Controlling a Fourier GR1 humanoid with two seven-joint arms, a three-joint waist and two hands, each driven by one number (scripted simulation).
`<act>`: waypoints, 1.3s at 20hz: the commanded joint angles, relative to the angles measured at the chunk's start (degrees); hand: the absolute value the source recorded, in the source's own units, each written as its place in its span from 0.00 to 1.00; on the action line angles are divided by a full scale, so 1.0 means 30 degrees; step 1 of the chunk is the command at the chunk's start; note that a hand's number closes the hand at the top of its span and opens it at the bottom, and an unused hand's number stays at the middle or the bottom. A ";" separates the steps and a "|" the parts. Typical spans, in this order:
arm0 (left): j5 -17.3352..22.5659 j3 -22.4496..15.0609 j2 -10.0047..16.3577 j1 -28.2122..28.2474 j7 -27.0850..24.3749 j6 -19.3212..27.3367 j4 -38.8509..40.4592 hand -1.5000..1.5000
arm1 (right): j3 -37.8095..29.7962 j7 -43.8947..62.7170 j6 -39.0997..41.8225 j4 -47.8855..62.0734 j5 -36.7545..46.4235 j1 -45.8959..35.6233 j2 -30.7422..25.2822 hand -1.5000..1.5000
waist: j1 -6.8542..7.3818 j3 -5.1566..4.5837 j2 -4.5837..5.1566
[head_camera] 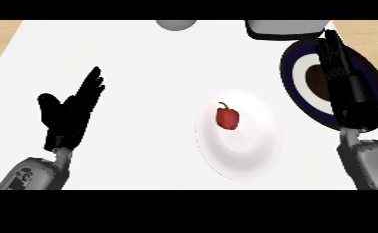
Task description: Pick the bell pepper from the plate and place it in the plate
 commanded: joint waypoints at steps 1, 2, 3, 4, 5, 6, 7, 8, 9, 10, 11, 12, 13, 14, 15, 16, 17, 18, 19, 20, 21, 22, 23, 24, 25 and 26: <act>-0.0250 0.0688 -0.0298 -0.0755 -0.0057 -0.0864 0.1060 0.50 | -0.0413 -0.0078 0.1927 0.0584 -0.0665 -0.0075 -0.0298 1.00 | 0.0612 0.0106 -0.0440; 0.0486 0.1466 0.0416 -0.0769 -0.0804 -0.1681 0.1571 0.50 | 0.0157 -0.2328 0.2913 0.1560 -0.0980 -0.0091 0.0359 1.00 | 0.0718 0.0114 -0.0360; -0.0397 0.0853 -0.0052 -0.0659 -0.0913 -0.0811 0.1776 0.50 | 0.0524 -0.2022 0.3621 0.1948 -0.1037 -0.1334 0.0279 1.00 | 0.0864 0.0115 -0.0335; -0.0346 0.1263 0.0334 -0.0705 -0.1078 -0.0947 0.2069 0.50 | 0.1224 -0.3436 0.4326 0.1821 -0.1188 -0.0439 0.0996 1.00 | 0.0850 0.0126 -0.0317; -0.0085 0.1735 0.0757 -0.0741 -0.1358 -0.1238 0.1884 0.50 | 0.1284 -0.3619 0.6038 0.2643 -0.1791 -0.1091 0.0414 1.00 | 0.1190 0.0138 -0.0231; -0.0242 0.2039 0.0769 -0.1308 -0.1561 -0.1140 0.2740 0.50 | 0.1784 -0.4152 0.7134 0.2389 -0.2135 -0.1279 0.0598 1.00 | 0.1058 0.0136 -0.0165; -0.0072 0.1232 0.0443 -0.0346 -0.0861 -0.0914 0.1811 0.50 | 0.1575 -0.3810 0.3245 0.1383 0.5483 -0.1757 -0.4821 1.00 | 0.0868 -0.0499 -0.0671; -0.0185 0.1047 0.0361 -0.0444 -0.0893 -0.0966 0.1801 0.50 | 0.2089 -0.4272 0.2864 0.1541 0.7040 -0.1694 -0.5468 1.00 | 0.0805 -0.0349 -0.0525; 0.0055 0.1128 -0.0181 0.0042 -0.1472 -0.1005 0.1562 0.50 | 0.0324 -0.7241 -0.0874 0.3703 0.4276 0.0372 0.0327 0.00 | 0.0925 0.0171 -0.0273; 0.0152 0.1364 -0.0150 -0.0418 -0.1457 -0.1152 0.1998 0.50 | -0.0302 -0.8712 -0.0093 0.3982 0.1827 0.0833 0.1845 0.00 | 0.0759 0.0212 -0.0193; 0.0051 0.1350 -0.0283 0.0468 -0.2017 -0.1062 0.1989 0.50 | -0.0699 -1.0594 0.1096 0.4943 0.1118 0.1353 0.1713 0.00 | 0.0937 0.0195 -0.0242; -0.0276 0.1098 -0.0370 0.0243 -0.1935 -0.1098 0.2056 0.50 | -0.0061 -1.2042 0.1637 0.5985 0.1367 0.1464 0.2413 0.00 | 0.0961 0.0176 -0.0270; 0.0112 0.1672 -0.0211 -0.0336 -0.1771 -0.1670 0.2738 0.50 | 0.0787 -1.3291 0.2715 0.7455 0.2171 0.1236 0.2311 0.00 | 0.0945 0.0150 -0.0279; -0.0005 0.1592 -0.0556 -0.0371 -0.1790 -0.1629 0.2546 0.50 | 0.0782 -1.3912 0.3602 0.8809 0.2553 0.0919 0.1700 0.00 | 0.0929 0.0139 -0.0325; 0.0101 0.1868 -0.0062 0.0186 -0.1753 -0.1964 0.2096 0.50 | 0.1362 -1.4658 0.3476 0.8719 0.3416 0.1313 0.1727 0.00 | 0.0932 0.0132 -0.0380; 0.0002 0.2003 -0.0356 0.0603 -0.3067 -0.2227 0.3085 0.50 | 0.1866 -1.4698 0.3024 0.9403 0.4568 0.0825 0.1526 0.00 | 0.0972 0.0120 -0.0347; -0.0252 0.1996 -0.0428 0.0549 -0.2999 -0.2194 0.3226 0.50 | 0.1779 -1.4261 0.3154 0.9469 0.4986 0.0563 0.0836 0.00 | 0.0866 0.0113 -0.0388; -0.0238 0.1699 -0.0398 0.0216 -0.1808 -0.1990 0.2670 0.50 | 0.1768 -1.4869 0.2681 1.0202 0.5756 0.0667 0.0359 0.00 | 0.0886 0.0124 -0.0386; -0.0053 0.2412 -0.0180 -0.0816 -0.1718 -0.2119 0.3232 0.50 | 0.2278 -1.5076 0.2595 1.0550 0.6408 0.0603 0.0400 0.00 | 0.0816 0.0120 -0.0371; -0.0444 0.2285 -0.0937 -0.0509 -0.2398 -0.2035 0.3812 0.50 | 0.2363 -1.3708 0.1827 0.9587 0.6850 0.0194 0.0769 0.00 | 0.0706 0.0103 -0.0429; -0.0241 0.2240 -0.0624 0.0006 -0.1909 -0.2264 0.2783 0.50 | 0.2584 -1.3301 0.2413 0.9344 0.7074 0.0680 0.0081 0.00 | 0.0731 0.0103 -0.0464; -0.0449 0.2324 -0.0194 0.0617 -0.1507 -0.2210 0.1950 0.50 | 0.2299 -1.2714 0.2969 0.8390 0.6938 0.0883 -0.0676 0.00 | 0.0720 0.0102 -0.0502; -0.0514 0.2803 -0.0505 -0.0482 -0.1699 -0.2372 0.3387 0.50 | 0.2272 -1.2432 0.2650 0.8861 0.7427 0.0463 -0.0523 0.00 | 0.0654 0.0100 -0.0461; -0.1039 0.2365 -0.1500 -0.0659 -0.1948 -0.1731 0.3822 0.50 | 0.2915 -1.1393 0.1817 0.7613 0.8177 0.0854 0.0028 0.00 | 0.0574 0.0094 -0.0475; -0.0751 0.2747 -0.0642 0.0813 -0.1972 -0.2512 0.2307 0.50 | 0.2943 -1.1253 0.1442 0.7430 0.8649 0.1098 0.0203 0.00 | 0.0700 0.0099 -0.0498; -0.0962 0.3023 -0.1348 -0.0915 -0.2009 -0.2700 0.4387 0.50 | 0.2940 -0.9798 0.1841 0.7140 0.8738 0.0486 0.0433 0.00 | 0.0599 0.0095 -0.0466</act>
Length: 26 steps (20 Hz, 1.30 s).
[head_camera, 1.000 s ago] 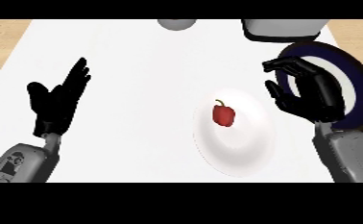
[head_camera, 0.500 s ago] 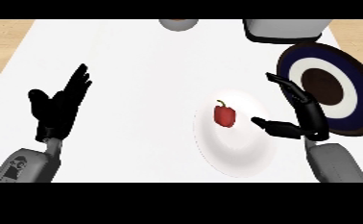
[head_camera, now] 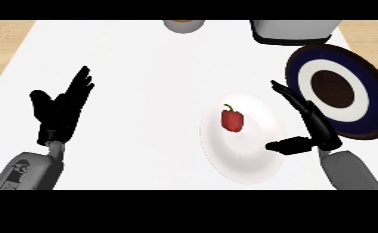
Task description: Pick the bell pepper from the plate and place it in the plate
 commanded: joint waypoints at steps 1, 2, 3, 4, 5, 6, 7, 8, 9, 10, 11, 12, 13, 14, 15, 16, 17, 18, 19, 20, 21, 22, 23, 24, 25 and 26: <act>-0.0428 0.0802 -0.0551 -0.0748 -0.0619 -0.0954 0.1873 0.50 | 0.0491 0.2205 0.0371 -0.2099 0.1375 0.0472 -0.0315 0.00 | -0.0136 -0.0012 -0.0021; -0.0756 0.0704 -0.0642 -0.0178 -0.0322 -0.0672 0.0467 0.50 | -0.0022 0.1875 0.0882 -0.0539 0.1567 -0.0709 -0.0322 0.00 | 0.0002 -0.0002 -0.0016; -0.0486 0.0409 0.0151 0.1386 0.0672 -0.0416 -0.1851 0.50 | 0.0830 0.3619 0.0507 -0.2317 0.2106 0.0138 -0.0501 0.00 | 0.0065 -0.0005 -0.0087; -0.0653 0.0892 -0.0240 0.0341 -0.0050 -0.1047 0.0179 0.50 | 0.0991 0.3754 0.0243 -0.1790 0.2754 -0.0123 0.0137 0.00 | -0.0017 -0.0007 -0.0027; -0.1249 0.0498 -0.0646 0.0168 0.0052 -0.0339 -0.0090 0.50 | 0.0865 0.4921 0.1299 -0.1938 0.2574 -0.1064 -0.0231 0.00 | 0.0000 -0.0007 -0.0029; -0.0798 0.0832 -0.0551 0.0170 0.0328 -0.0618 -0.0005 0.50 | 0.1451 0.5678 0.1347 -0.2859 0.3074 -0.0226 -0.0381 0.00 | -0.0059 -0.0012 -0.0046; -0.0932 0.0697 -0.0723 0.0627 0.0343 -0.0325 -0.0629 0.50 | 0.2276 0.6712 0.0722 -0.4059 0.3764 0.0729 0.0231 0.00 | -0.0085 -0.0014 -0.0076; -0.0735 0.0986 -0.0529 0.0471 0.0287 -0.0915 -0.0225 0.50 | 0.1936 0.7070 0.1943 -0.4114 0.3571 0.0376 -0.0630 0.00 | -0.0083 -0.0014 -0.0056; -0.0696 0.0856 -0.0488 0.0670 0.0804 -0.0730 -0.1147 0.50 | 0.2269 0.8185 0.2167 -0.3986 0.4128 -0.0469 -0.0518 0.00 | 0.0024 -0.0013 -0.0068; -0.0832 0.1268 -0.0392 0.0510 0.0333 -0.1114 -0.0331 0.50 | 0.2493 0.7950 0.1803 -0.3946 0.4811 -0.0102 -0.0251 0.00 | -0.0020 -0.0010 -0.0037; -0.1346 0.0604 -0.1299 0.0484 0.0307 -0.0394 -0.0483 0.50 | 0.2728 0.8951 0.1400 -0.3890 0.5601 -0.0747 0.0143 0.00 | -0.0003 -0.0010 -0.0034; -0.1478 0.0801 -0.0992 -0.0390 0.0679 -0.0684 -0.0004 0.50 | 0.2584 0.8703 0.1544 -0.2971 0.6003 -0.1140 -0.0074 0.00 | -0.0011 -0.0005 -0.0007; -0.1407 0.1026 -0.1504 0.0290 -0.0780 -0.0862 0.0579 0.50 | 0.2764 1.0308 0.1814 -0.4454 0.6269 -0.0979 0.0033 0.00 | -0.0063 -0.0016 -0.0027; -0.1480 0.1001 -0.1341 0.0349 -0.0122 -0.0865 0.0252 0.50 | 0.3302 1.0675 0.1318 -0.4112 0.7217 -0.1022 0.0613 0.00 | -0.0010 -0.0010 -0.0027; -0.1456 0.1342 -0.1112 -0.0061 -0.0058 -0.1112 0.0760 0.50 | 0.3596 1.0812 0.1153 -0.4230 0.7789 -0.0368 0.0526 0.00 | -0.0068 -0.0010 -0.0023; -0.1147 0.1584 -0.0784 -0.0448 0.0781 -0.1345 0.0069 0.50 | 0.3033 1.1774 0.2356 -0.3360 0.7587 -0.2446 0.0608 0.00 | 0.0068 -0.0006 -0.0014; -0.1339 0.1471 -0.1431 0.0587 -0.0461 -0.1624 0.0595 0.50 | 0.2968 1.0594 0.1911 -0.3127 0.8008 -0.1142 0.0322 0.00 | 0.0013 -0.0005 -0.0011; -0.1441 0.1869 -0.1423 -0.0481 -0.0366 -0.1658 0.1353 0.50 | 0.3146 1.1448 0.2300 -0.2927 0.8426 -0.1880 0.0807 0.00 | -0.0007 -0.0006 0.0001; -0.1847 0.1372 -0.1504 -0.0118 0.0610 -0.0884 -0.0236 0.50 | 0.3588 1.2810 0.2752 -0.3254 0.8855 -0.2437 0.1276 0.00 | 0.0066 -0.0003 -0.0027; -0.1640 0.2037 -0.1642 -0.0470 -0.0939 -0.1903 0.1871 0.50 | 0.3250 1.2208 0.3005 -0.2669 0.8947 -0.2423 0.1129 0.00 | -0.0006 -0.0007 0.0007; -0.2061 0.1843 -0.1661 -0.0410 0.0251 -0.1421 0.0629 0.50 | 0.3662 1.2743 0.3175 -0.4106 0.9374 -0.1296 0.1214 0.00 | -0.0038 -0.0003 -0.0028; -0.2005 0.1881 -0.1582 0.0045 0.0290 -0.1640 0.0210 0.50 | 0.2908 1.1635 0.3932 -0.2395 0.8993 -0.2249 0.0766 0.00 | 0.0048 0.0001 -0.0013; -0.2368 0.1884 -0.2235 -0.0787 0.0204 -0.1324 0.1196 0.50 | 0.3489 1.2072 0.3129 -0.1613 0.9897 -0.2542 0.2242 0.00 | 0.0029 0.0000 0.0005; -0.1958 0.2390 -0.0864 0.0972 0.0717 -0.2428 -0.0903 0.50 | 0.3136 1.2727 0.3958 -0.3273 0.9728 -0.1936 0.1707 0.00 | 0.0060 0.0001 -0.0037; -0.2467 0.2285 -0.2039 0.0068 -0.0170 -0.1758 0.0867 0.50 | 0.2803 1.0783 0.3627 -0.0811 0.9822 -0.2301 0.1626 0.00 | 0.0044 0.0002 0.0005; -0.2522 0.2081 -0.1997 0.0696 0.0048 -0.1713 0.0052 0.50 | 0.3971 1.3097 0.3336 -0.1741 1.0781 -0.2276 0.3169 0.00 | 0.0072 0.0000 -0.0015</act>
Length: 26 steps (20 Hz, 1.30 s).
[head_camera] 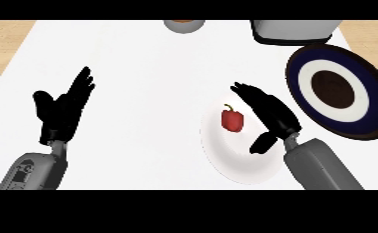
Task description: Pick the bell pepper from the plate and place it in the plate
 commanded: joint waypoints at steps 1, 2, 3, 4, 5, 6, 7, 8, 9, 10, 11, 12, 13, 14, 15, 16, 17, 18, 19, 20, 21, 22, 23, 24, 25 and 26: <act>0.0108 0.0756 0.0186 -0.0100 0.1106 -0.0754 -0.0718 0.50 | -0.0923 0.0059 0.1816 0.0817 0.0428 -0.1321 0.0001 0.00 | 0.0025 0.0005 0.0000; -0.0886 0.0385 -0.0412 0.0990 0.0533 -0.0212 -0.1268 0.50 | -0.0726 0.0412 0.1178 0.0483 0.1017 -0.0045 0.0779 0.00 | 0.0003 0.0005 -0.0009; -0.1253 0.0623 -0.0844 -0.0282 -0.0543 -0.0276 0.0669 0.50 | -0.0917 0.0666 0.1224 0.1359 0.1393 -0.1325 0.1389 0.00 | -0.0016 0.0002 0.0014; -0.0938 0.0934 -0.0495 0.0582 0.0668 -0.0938 -0.0735 0.50 | -0.1055 0.0489 0.1365 0.0842 0.1846 -0.0653 0.1313 0.00 | -0.0004 0.0004 -0.0003; -0.0971 0.1475 -0.0389 -0.0175 0.0658 -0.1178 -0.0099 0.50 | -0.1368 0.0403 0.1664 0.0759 0.1969 -0.0752 0.1224 0.00 | -0.0027 0.0003 0.0000; -0.0773 0.0765 -0.0596 0.1391 0.0773 -0.1006 -0.2026 0.50 | -0.0583 0.2123 0.1992 -0.0589 0.2297 -0.0434 0.1477 0.00 | 0.0006 0.0003 -0.0028; -0.1470 0.0813 -0.1081 -0.0016 0.0591 -0.0532 -0.0528 0.50 | -0.0658 0.0040 -0.0118 0.2202 0.3031 -0.0161 0.1945 0.00 | -0.0008 0.0006 0.0014; -0.1612 0.1082 -0.1082 -0.0413 0.0739 -0.0596 -0.0262 0.50 | -0.1326 0.0096 0.0316 0.3406 0.3084 -0.1611 0.2271 0.00 | 0.0020 0.0006 0.0022; -0.1797 0.0719 -0.1604 -0.0492 0.1040 -0.0621 -0.0218 0.50 | -0.1527 0.1042 0.1460 0.1993 0.2909 -0.1743 0.2301 0.00 | -0.0021 0.0004 0.0007; -0.1155 0.1796 -0.0500 -0.0887 0.1613 -0.1499 -0.0563 0.50 | -0.1797 0.0132 0.0824 0.3514 0.3110 -0.2072 0.2440 0.00 | 0.0021 0.0006 0.0016; -0.1961 0.1446 -0.1234 -0.0009 0.0571 -0.1123 -0.0282 0.50 | -0.1714 0.0640 0.1446 0.2533 0.3570 -0.2020 0.2500 0.00 | -0.0001 0.0004 0.0005; -0.1967 0.0613 -0.1556 0.1966 0.1590 -0.0455 -0.3355 0.50 | -0.1819 0.0984 0.1444 0.2628 0.3436 -0.2226 0.2543 0.00 | 0.0096 0.0008 -0.0019; -0.1464 0.1744 -0.0972 0.0193 0.1088 -0.1612 -0.1210 0.50 | -0.1172 0.0170 -0.0262 0.3634 0.4380 -0.1070 0.3126 0.00 | 0.0013 0.0006 0.0010; -0.2068 0.1314 -0.1810 0.0120 0.0758 -0.1163 -0.0714 0.50 | -0.1956 -0.0533 0.0055 0.5058 0.4385 -0.2390 0.2995 0.00 | 0.0029 0.0006 0.0022; -0.1352 0.2049 -0.1046 0.0842 0.1414 -0.1651 -0.1871 0.50 | -0.1381 0.0675 0.0271 0.3956 0.4902 -0.1798 0.3212 0.00 | 0.0039 0.0005 0.0000; -0.1092 0.2830 -0.0835 -0.0720 0.0516 -0.2424 0.0745 0.50 | -0.1540 0.1171 0.1791 0.2460 0.4475 -0.1953 0.3034 0.00 | -0.0068 -0.0001 0.0006; -0.1472 0.2261 -0.1229 0.0662 0.1640 -0.1950 -0.1810 0.50 | -0.1430 0.0788 0.0899 0.3571 0.5069 -0.1719 0.3703 0.00 | 0.0019 0.0005 -0.0003; -0.1752 0.2035 -0.1494 0.0319 0.0971 -0.1753 -0.1153 0.50 | -0.1621 0.0503 0.0765 0.5783 0.5249 -0.3098 0.3953 0.00 | 0.0077 0.0006 0.0025; -0.1831 0.2138 -0.1534 0.0542 0.0017 -0.2126 -0.0193 0.50 | -0.1388 -0.0270 0.1930 0.3206 0.4977 -0.1256 0.2275 0.00 | -0.0060 0.0000 -0.0001; -0.2212 0.1977 -0.1837 -0.0268 0.0901 -0.1410 -0.0383 0.50 | -0.1133 -0.0370 0.1969 0.4025 0.5269 -0.1748 0.2803 1.00 | -0.0035 0.0003 0.0009; -0.2409 0.1642 -0.2091 -0.0261 0.0682 -0.1310 0.0025 0.50 | -0.0710 -0.1216 0.1525 0.5290 0.5590 -0.2012 0.2859 1.00 | 0.0013 0.0006 0.0039; -0.2205 0.1585 -0.2057 0.0013 0.1531 -0.1294 -0.1362 0.50 | -0.0335 -0.1487 0.1482 0.4750 0.5550 -0.1187 0.3166 1.00 | 0.0026 0.0009 0.0005; -0.2048 0.2144 -0.1612 0.0668 -0.0331 -0.2196 0.0070 0.50 | 0.0260 -0.0522 0.1778 0.3587 0.6049 -0.1392 0.3825 1.00 | -0.0014 -0.0002 0.0002; -0.2078 0.2151 -0.1361 0.1831 0.0185 -0.2239 -0.1743 0.50 | -0.0735 -0.1812 0.1238 0.5323 0.5849 -0.2215 0.3453 1.00 | 0.0126 0.0008 0.0008; -0.2404 0.2387 -0.1854 0.0296 0.0562 -0.1845 -0.0452 0.50 | -0.1165 -0.1780 0.1863 0.4788 0.5871 -0.2367 0.3444 1.00 | 0.0005 0.0005 0.0011; -0.2200 0.2256 -0.1796 0.0660 0.1535 -0.1779 -0.1935 0.50 | -0.0850 -0.1077 0.1919 0.4822 0.5936 -0.2292 0.4303 1.00 | 0.0046 0.0007 0.0000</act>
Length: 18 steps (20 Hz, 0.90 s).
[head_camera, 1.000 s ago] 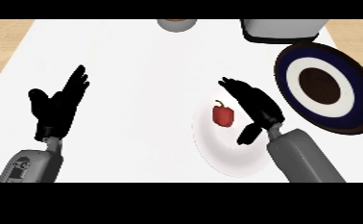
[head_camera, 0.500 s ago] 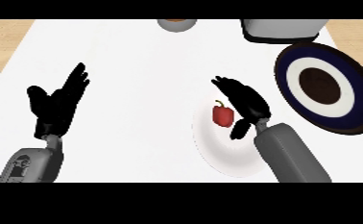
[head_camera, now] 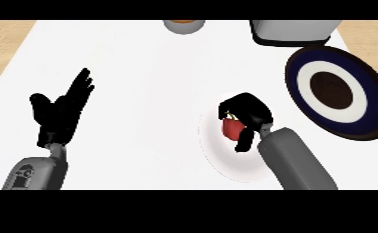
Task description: Pick the bell pepper from the plate and place it in the plate
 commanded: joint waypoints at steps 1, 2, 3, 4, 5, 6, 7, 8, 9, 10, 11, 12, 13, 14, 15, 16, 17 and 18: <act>0.0143 0.0633 0.0134 -0.0241 0.0397 -0.0564 0.0024 0.50 | -0.0180 -0.0383 -0.0391 -0.0306 0.0251 0.0568 0.0794 1.00 | -0.0025 0.0138 0.0150; -0.0614 -0.0161 -0.0648 -0.0199 -0.0405 0.0104 0.0212 0.50 | 0.0225 -0.0867 -0.2074 0.1855 0.0887 0.0460 0.1542 1.00 | 0.0039 0.0142 0.0184; -0.0136 0.0876 -0.0117 -0.1159 -0.1561 -0.0750 0.2731 0.50 | -0.0665 -0.1686 -0.1207 0.1991 0.0251 -0.0348 0.0795 1.00 | -0.0030 0.0135 0.0208; -0.0175 0.0634 -0.0338 -0.1185 -0.0119 -0.0356 0.1565 0.50 | -0.0098 -0.0782 -0.0852 -0.0977 0.0312 0.1515 0.0818 1.00 | -0.0127 0.0135 0.0144; -0.0505 0.0725 -0.0217 -0.0008 -0.1909 -0.0556 0.1686 0.50 | -0.0717 -0.1677 -0.1785 0.0787 0.0355 0.0753 0.0745 1.00 | -0.0011 0.0137 0.0171; -0.0823 0.0015 -0.0977 -0.0736 -0.0178 0.0373 0.0779 0.50 | -0.0581 -0.2009 0.0685 -0.1034 -0.0534 0.0637 0.0360 1.00 | -0.0079 0.0138 0.0136; -0.0125 0.0541 -0.0350 -0.0326 0.0251 -0.0097 0.0355 0.50 | -0.0161 -0.3690 0.2482 -0.3732 -0.1616 0.2637 -0.1454 1.00 | -0.0386 0.0131 0.0004; -0.0295 0.0584 -0.0202 0.0301 -0.0143 -0.0005 0.0280 0.50 | 0.0703 -0.4693 0.2795 -0.4911 -0.1994 0.4157 -0.1437 1.00 | -0.0671 0.0123 -0.0135; -0.0001 0.0918 0.0243 0.0139 -0.0165 -0.0408 0.0214 0.50 | 0.0724 -0.6056 0.3982 -0.5176 -0.2748 0.4217 -0.2213 1.00 | -0.0657 0.0121 -0.0127; -0.0389 0.0836 0.0084 0.0444 -0.0540 -0.0031 0.0565 0.50 | 0.0840 -0.6958 0.5201 -0.6055 -0.3528 0.4451 -0.2714 1.00 | -0.0875 0.0103 -0.0177; 0.0158 0.1357 0.0488 0.0424 -0.0330 -0.0426 0.0633 0.50 | 0.1322 -0.7884 0.5881 -0.6823 -0.3932 0.5262 -0.3191 1.00 | -0.1120 0.0087 -0.0279; -0.0174 0.1056 0.0144 0.0487 -0.0216 0.0013 0.0298 0.50 | 0.0800 -0.8563 0.5805 -0.8297 -0.4332 0.6365 -0.4531 1.00 | -0.1153 0.0110 -0.0222; -0.0101 0.0965 0.0127 0.0721 -0.0209 -0.0200 0.0212 0.50 | 0.0089 -0.9183 0.5282 -0.9775 -0.4746 0.7233 -0.5484 1.00 | -0.1125 0.0116 -0.0180; 0.0018 0.1350 0.0294 0.0090 -0.0338 -0.0233 0.0894 0.50 | -0.0720 -0.9274 0.5575 -1.1299 -0.5090 0.7199 -0.6501 1.00 | -0.1217 0.0100 -0.0118; -0.0133 0.1287 0.0458 0.0222 -0.0134 -0.0174 0.0449 0.50 | -0.1617 -0.9423 0.5106 -1.2429 -0.5595 0.7855 -0.6900 1.00 | -0.1242 0.0111 -0.0156; 0.0255 0.1274 0.0404 0.0660 0.0089 -0.0504 -0.0022 0.50 | -0.3155 -0.9384 0.5067 -1.2908 -0.6363 0.7727 -0.7397 1.00 | -0.1016 0.0118 -0.0138; -0.0044 0.1350 0.0412 0.0600 -0.0350 -0.0268 0.0368 0.50 | -0.3966 -0.9774 0.4741 -1.3661 -0.7012 0.8440 -0.7569 1.00 | -0.1155 0.0117 -0.0108; 0.0058 0.1085 -0.0072 0.1070 -0.0199 -0.0136 -0.0010 0.50 | -0.5078 -0.9465 0.4796 -1.4219 -0.8134 0.8494 -0.7126 1.00 | -0.1132 0.0120 -0.0145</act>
